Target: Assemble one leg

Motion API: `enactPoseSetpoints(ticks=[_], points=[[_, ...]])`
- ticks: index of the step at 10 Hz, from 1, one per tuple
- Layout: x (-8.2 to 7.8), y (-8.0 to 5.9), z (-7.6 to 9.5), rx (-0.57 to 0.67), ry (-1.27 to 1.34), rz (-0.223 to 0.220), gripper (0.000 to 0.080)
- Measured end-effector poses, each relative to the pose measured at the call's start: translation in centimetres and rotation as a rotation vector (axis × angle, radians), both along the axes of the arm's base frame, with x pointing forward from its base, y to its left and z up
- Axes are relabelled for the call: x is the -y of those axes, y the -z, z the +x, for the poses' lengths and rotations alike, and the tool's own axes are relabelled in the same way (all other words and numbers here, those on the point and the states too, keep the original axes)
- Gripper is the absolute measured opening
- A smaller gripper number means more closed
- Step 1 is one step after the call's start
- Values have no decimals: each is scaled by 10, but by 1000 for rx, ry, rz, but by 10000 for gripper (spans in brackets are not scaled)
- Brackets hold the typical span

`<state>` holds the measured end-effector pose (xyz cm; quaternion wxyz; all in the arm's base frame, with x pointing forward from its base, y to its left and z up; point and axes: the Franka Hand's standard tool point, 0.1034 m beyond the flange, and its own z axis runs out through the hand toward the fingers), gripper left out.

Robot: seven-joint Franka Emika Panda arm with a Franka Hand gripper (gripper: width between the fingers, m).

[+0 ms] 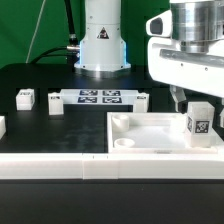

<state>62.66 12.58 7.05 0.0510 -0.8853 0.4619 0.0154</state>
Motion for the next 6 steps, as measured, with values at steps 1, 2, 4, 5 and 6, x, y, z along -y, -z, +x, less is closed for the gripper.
enactPoseSetpoints(ticks=[1,2,4,5,6], points=[[-1,0,0,14,-141,-6,649],[0,0,0,27,-262,-9,649],[-1,0,0,45,-446,-16,649],[-2,0,-1,52,-558,-28,649],[-2,-1,0,58,-642,-37,649]])
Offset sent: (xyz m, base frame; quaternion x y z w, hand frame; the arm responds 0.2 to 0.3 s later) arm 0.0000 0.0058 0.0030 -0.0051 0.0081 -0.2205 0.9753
